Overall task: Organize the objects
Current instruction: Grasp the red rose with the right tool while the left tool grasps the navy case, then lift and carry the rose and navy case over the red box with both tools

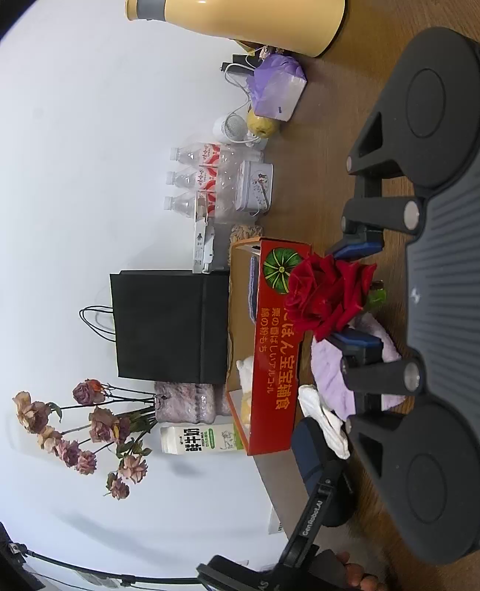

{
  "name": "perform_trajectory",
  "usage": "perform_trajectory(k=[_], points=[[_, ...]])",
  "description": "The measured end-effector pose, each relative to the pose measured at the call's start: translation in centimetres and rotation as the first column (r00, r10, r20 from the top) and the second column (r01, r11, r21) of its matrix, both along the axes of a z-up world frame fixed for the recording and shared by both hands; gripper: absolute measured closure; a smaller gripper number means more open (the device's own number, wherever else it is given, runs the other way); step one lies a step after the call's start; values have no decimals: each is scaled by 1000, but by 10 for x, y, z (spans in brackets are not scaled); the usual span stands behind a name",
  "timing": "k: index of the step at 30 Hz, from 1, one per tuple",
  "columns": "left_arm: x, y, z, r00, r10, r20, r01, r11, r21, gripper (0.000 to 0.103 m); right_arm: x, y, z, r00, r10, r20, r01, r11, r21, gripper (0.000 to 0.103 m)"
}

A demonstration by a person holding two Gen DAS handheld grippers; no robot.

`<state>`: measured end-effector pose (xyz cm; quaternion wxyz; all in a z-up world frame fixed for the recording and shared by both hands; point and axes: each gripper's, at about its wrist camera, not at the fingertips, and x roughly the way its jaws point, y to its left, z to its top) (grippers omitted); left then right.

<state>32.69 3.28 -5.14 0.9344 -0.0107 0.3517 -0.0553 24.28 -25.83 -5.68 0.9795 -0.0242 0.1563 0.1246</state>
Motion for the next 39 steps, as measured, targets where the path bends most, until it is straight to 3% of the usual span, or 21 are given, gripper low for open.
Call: perform_trajectory(k=[3, 9, 12, 14, 16, 19, 24, 29, 30, 33, 39], points=[[-13, 1, 3, 999, 30, 17, -30, 999, -17, 30, 1, 0, 0, 1000, 0, 0, 0, 1000, 0, 65], [-62, 4, 5, 988, 150, 20, -150, 989, 3, 30, 0, 0, 1, 1000, 3, 9, -3, 1000, -2, 65], [-87, 5, 4, 983, 184, 20, -184, 983, 0, 27, -1, 0, 1, 1000, 11, 14, -11, 1000, -8, 65], [-97, 2, 6, 986, 165, 12, -165, 986, -2, 19, -2, 1, 2, 1000, 16, 17, -15, 1000, -9, 65], [-98, 2, 9, 989, 149, 10, -149, 989, -8, 0, -3, 1, 2, 1000, 15, 19, -15, 1000, -8, 65], [-88, 3, 14, 988, 156, 14, -157, 988, 16, 0, -4, 1, 2, 1000, 19, 23, -19, 1000, -6, 65], [-61, 12, 5, 976, 205, -76, -206, 979, -4, 0, -4, 0, 2, 999, 28, 26, -27, 1000, -7, 65], [-63, 6, 1, 975, 220, -37, -218, 975, 41, 0, -4, 0, 2, 999, 39, 23, -39, 999, -8, 65], [-64, 5, 1, 977, 213, -32, -212, 976, 42, 2, -4, 0, 1, 999, 40, 22, -40, 999, -9, 65], [-69, 3, 5, 980, 199, 7, -199, 980, 23, 31, -5, 1, 1, 999, 42, 22, -41, 999, -10, 65], [-78, 0, 5, 976, 213, 34, -212, 977, -30, 34, -4, 1, 1, 999, 43, 21, -43, 999, -13, 65]])
